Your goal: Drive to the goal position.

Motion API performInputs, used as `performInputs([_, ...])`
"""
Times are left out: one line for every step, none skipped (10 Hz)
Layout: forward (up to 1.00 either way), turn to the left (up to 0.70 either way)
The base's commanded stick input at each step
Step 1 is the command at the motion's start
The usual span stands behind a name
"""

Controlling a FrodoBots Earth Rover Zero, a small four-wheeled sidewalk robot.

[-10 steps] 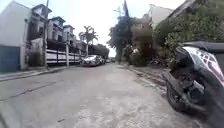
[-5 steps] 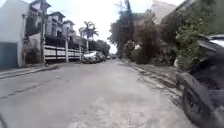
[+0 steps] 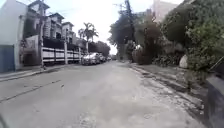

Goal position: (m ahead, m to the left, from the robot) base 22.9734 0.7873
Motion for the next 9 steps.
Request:
performInputs([0.70, 0.00])
performInputs([0.70, 0.00])
performInputs([0.70, 0.00])
performInputs([0.70, 0.00])
performInputs([0.70, 0.00])
performInputs([0.70, 0.00])
performInputs([0.70, -0.16])
performInputs([0.70, -0.35])
performInputs([0.70, -0.35])
